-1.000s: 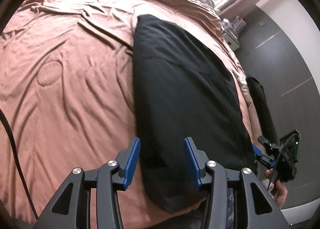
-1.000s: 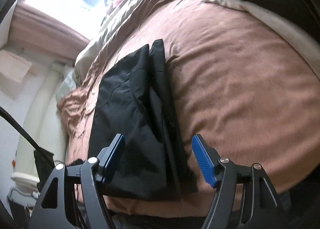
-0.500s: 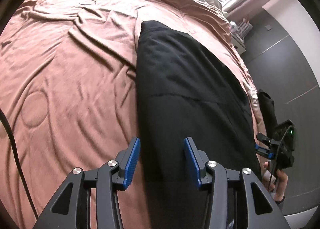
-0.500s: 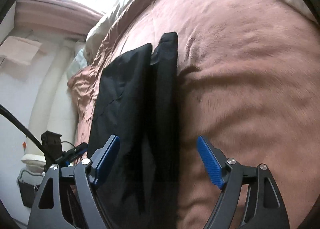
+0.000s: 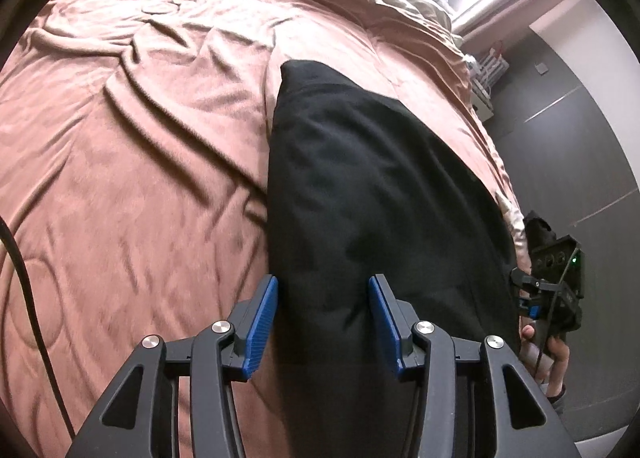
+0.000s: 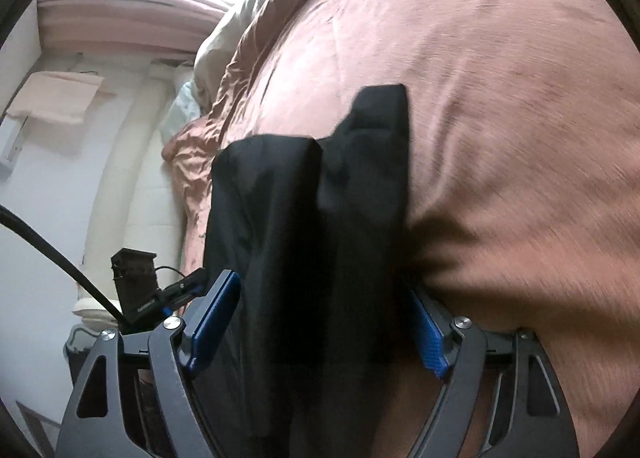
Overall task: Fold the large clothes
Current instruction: 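Close both tools on the folded shirt bundle, then lift the folded shirt bundle off the bed with both tools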
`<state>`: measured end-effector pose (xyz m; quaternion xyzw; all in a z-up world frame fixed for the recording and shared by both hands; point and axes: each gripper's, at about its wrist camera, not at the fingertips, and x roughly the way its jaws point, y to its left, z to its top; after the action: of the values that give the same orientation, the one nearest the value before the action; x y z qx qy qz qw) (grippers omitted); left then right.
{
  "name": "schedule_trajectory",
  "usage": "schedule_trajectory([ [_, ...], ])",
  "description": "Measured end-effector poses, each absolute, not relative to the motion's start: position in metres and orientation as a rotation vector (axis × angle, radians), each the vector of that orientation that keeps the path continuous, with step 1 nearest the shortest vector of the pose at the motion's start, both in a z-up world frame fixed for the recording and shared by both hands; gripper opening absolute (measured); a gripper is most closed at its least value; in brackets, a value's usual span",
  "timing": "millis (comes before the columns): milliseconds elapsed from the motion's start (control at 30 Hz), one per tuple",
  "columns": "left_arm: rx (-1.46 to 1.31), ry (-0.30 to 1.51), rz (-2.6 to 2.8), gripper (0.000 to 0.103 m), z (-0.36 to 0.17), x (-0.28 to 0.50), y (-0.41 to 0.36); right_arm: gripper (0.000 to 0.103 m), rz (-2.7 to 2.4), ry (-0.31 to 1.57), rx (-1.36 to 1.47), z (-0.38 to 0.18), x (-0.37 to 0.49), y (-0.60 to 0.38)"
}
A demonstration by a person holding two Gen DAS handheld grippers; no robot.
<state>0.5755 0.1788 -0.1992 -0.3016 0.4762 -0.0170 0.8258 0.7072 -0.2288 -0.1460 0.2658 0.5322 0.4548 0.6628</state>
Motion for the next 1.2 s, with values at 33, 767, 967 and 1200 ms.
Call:
schedule_trajectory([
  [33,-0.644,1.008,-0.035,0.049,-0.199,0.578,0.180,0.078,1.038,1.205,0.608,-0.149,0.711,-0.225],
  [767,-0.559,1.005,-0.035,0.028,-0.179,0.580,0.162,0.011,1.004,1.097,0.489,-0.100,0.677,-0.198],
  [967,-0.540,0.924,-0.050,0.018,-0.131,0.552,0.147,0.010,0.996,1.011,0.459,-0.068,0.636,-0.212],
  [1200,-0.547,0.805,-0.086,0.016,-0.077,0.509,0.129,0.009,0.990,0.898,0.433,-0.027,0.575,-0.241],
])
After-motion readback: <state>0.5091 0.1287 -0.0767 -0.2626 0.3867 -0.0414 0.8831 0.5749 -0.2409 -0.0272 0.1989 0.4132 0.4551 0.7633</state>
